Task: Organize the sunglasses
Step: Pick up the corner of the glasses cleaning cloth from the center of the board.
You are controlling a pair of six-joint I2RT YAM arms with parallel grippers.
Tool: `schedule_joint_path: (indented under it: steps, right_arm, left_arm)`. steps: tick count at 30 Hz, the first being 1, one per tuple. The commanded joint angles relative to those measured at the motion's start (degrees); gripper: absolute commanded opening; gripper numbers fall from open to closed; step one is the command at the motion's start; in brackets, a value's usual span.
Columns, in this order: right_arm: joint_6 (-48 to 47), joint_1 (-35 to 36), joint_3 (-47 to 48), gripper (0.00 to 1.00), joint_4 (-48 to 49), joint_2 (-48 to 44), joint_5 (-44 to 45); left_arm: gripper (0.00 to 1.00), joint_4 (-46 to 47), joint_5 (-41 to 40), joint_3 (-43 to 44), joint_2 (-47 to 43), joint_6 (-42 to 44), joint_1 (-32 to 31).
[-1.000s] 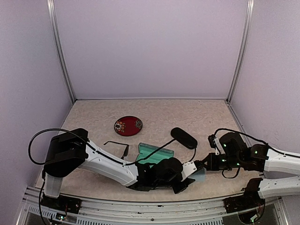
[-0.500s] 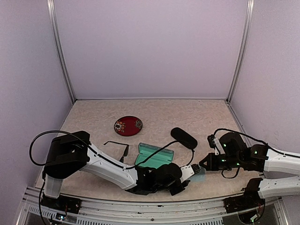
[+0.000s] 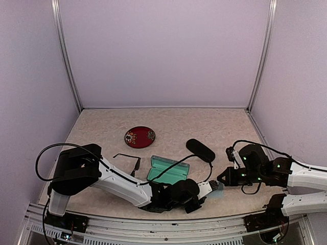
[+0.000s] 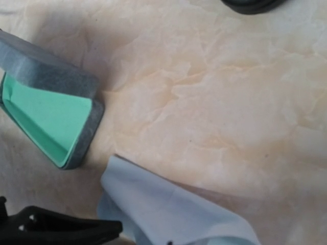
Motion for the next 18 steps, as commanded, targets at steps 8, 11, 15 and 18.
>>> schedule_joint_path:
  steps: [8, 11, 15, 18]
  right_arm:
    - [-0.87, -0.77, -0.78, 0.0, 1.01, 0.2, -0.48]
    - [-0.71, -0.8, -0.9, 0.0, 1.03, 0.12, -0.48]
    - [-0.72, -0.83, -0.89, 0.0, 1.02, -0.12, -0.52]
    - [-0.76, -0.85, -0.93, 0.0, 0.93, -0.23, -0.42]
  left_arm:
    - [0.29, -1.15, -0.47, 4.76, 3.25, 1.62, 0.51]
    - [0.29, -1.11, -0.82, 4.95, 3.48, 1.51, 0.8]
    - [0.27, -0.96, -1.44, 5.01, 3.48, 1.31, 1.09]
    - [0.24, -0.92, -1.49, 5.09, 3.61, 1.23, 1.26]
